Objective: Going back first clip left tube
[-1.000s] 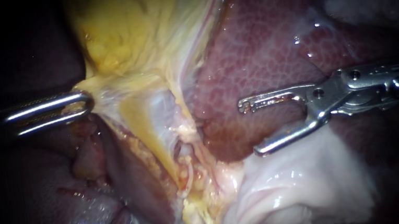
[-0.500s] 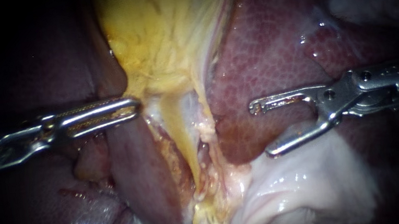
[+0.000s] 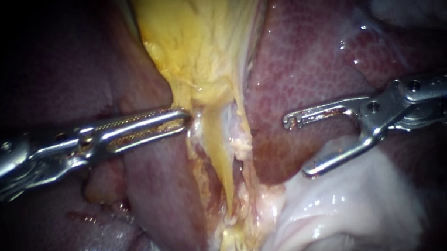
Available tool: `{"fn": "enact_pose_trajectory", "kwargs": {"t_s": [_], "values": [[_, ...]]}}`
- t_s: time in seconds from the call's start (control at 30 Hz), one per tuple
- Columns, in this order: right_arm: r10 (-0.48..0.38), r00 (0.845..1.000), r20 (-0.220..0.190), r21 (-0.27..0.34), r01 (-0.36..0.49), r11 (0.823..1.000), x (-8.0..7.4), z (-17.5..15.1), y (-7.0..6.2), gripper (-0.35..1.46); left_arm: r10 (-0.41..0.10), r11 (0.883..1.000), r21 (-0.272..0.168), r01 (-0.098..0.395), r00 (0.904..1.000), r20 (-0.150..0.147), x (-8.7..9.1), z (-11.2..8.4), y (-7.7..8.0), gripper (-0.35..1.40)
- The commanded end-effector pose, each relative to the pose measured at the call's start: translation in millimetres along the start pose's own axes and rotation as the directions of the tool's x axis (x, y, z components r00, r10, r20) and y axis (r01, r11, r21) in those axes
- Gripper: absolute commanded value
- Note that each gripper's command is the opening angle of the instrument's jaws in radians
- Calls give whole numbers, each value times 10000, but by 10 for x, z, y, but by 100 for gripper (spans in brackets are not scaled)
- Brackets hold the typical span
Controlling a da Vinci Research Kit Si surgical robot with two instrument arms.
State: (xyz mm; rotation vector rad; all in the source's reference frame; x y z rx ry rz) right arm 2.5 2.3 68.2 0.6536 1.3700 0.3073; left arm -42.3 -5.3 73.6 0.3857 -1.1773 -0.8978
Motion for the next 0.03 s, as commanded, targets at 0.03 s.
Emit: {"fn": "enact_pose_trajectory", "kwargs": {"t_s": [0.03], "values": [[1,10000,-4,-1,-1,10000,0,0,0,60,-1,10000,10,1,10000,-2,-1,-1,-1,-35]]}}
